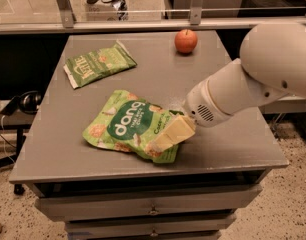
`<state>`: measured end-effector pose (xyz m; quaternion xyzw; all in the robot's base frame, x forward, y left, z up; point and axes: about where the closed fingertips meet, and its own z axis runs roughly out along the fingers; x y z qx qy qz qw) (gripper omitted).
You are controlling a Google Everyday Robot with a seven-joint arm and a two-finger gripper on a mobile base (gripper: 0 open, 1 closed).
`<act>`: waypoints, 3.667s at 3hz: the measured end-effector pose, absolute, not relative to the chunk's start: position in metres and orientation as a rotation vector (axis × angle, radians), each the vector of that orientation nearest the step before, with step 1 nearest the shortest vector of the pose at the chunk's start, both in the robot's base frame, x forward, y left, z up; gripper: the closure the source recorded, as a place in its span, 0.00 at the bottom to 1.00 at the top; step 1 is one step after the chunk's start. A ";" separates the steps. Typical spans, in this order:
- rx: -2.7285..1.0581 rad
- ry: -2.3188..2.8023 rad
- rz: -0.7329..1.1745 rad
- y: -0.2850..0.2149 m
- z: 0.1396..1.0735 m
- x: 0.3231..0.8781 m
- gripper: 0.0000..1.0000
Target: Move green rice chip bag near apple
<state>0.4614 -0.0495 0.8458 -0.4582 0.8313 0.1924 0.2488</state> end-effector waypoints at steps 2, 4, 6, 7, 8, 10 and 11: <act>-1.155 2.286 0.593 -0.039 0.832 0.459 0.64; -1.105 2.268 0.534 -0.055 0.848 0.464 1.00; -1.043 2.171 0.302 -0.110 0.917 0.490 1.00; -1.043 2.171 0.302 -0.110 0.917 0.489 1.00; -0.963 2.180 0.276 -0.122 0.919 0.497 1.00; -0.728 2.256 0.148 -0.187 0.902 0.592 1.00; -0.609 2.305 0.061 -0.227 0.894 0.635 1.00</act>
Offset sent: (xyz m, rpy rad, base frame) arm -0.0010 0.0083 -0.0188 0.0856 0.0461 -0.0949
